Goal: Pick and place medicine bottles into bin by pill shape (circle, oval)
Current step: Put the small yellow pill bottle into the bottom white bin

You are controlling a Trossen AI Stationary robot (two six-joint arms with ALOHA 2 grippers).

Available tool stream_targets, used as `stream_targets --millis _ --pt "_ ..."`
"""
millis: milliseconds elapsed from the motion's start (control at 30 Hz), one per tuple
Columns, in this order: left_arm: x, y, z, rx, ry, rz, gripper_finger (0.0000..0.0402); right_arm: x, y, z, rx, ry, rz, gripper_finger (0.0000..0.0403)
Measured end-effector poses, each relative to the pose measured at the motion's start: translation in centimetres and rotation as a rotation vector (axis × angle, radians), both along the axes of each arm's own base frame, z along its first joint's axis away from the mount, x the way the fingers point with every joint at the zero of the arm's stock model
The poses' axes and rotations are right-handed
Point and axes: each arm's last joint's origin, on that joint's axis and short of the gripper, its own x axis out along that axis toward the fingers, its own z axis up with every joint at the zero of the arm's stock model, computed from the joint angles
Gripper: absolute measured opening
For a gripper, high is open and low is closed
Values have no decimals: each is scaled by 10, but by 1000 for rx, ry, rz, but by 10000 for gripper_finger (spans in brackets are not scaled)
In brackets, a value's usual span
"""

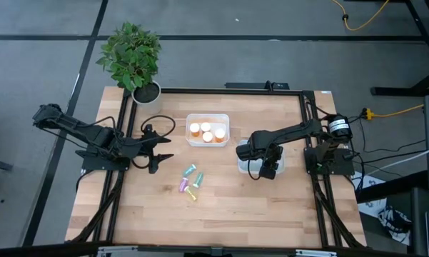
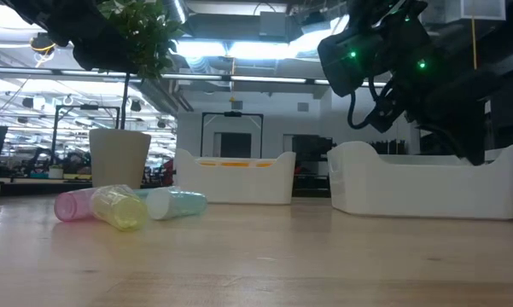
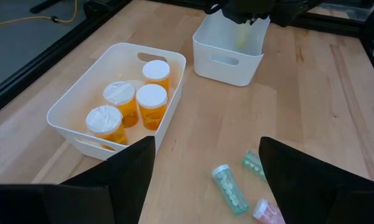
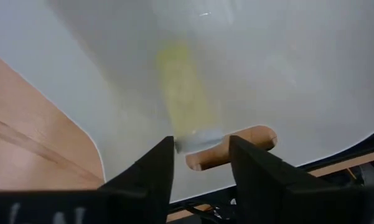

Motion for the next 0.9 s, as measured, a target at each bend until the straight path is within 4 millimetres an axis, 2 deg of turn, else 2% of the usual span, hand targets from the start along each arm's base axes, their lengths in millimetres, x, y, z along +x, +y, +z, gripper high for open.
stream_targets --millis 900 --pt "0 0 0 0 1 0 281 0 2 0 48 -6 41 162"
